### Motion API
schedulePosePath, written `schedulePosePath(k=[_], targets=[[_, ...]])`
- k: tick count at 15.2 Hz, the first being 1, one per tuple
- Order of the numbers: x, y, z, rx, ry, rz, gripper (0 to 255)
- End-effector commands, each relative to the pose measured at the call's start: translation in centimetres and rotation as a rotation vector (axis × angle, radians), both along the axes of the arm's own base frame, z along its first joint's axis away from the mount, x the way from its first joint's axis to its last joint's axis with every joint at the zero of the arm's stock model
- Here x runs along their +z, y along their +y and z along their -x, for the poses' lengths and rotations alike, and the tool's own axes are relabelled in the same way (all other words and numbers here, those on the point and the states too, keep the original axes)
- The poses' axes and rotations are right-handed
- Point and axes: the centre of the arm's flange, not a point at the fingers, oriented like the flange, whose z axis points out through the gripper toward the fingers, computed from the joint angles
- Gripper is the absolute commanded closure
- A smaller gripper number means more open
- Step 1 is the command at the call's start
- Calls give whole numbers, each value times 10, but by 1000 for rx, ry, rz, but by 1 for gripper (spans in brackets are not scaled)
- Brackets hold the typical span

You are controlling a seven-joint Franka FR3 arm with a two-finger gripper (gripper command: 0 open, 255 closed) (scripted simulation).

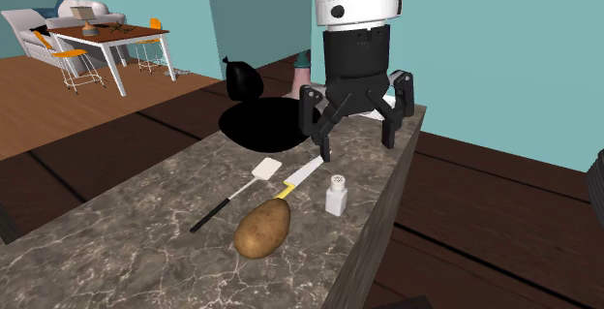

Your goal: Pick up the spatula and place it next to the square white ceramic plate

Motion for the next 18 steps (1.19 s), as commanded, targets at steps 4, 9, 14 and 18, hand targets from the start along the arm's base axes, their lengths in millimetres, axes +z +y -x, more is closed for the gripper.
schedulePosePath(k=[4,9,14,18], targets=[[-23,26,-15,-87,-10,-5,0],[-60,66,-46,-231,-26,-13,0],[-96,101,-82,-375,-43,-21,0],[-124,126,-115,-491,-56,-27,0]])
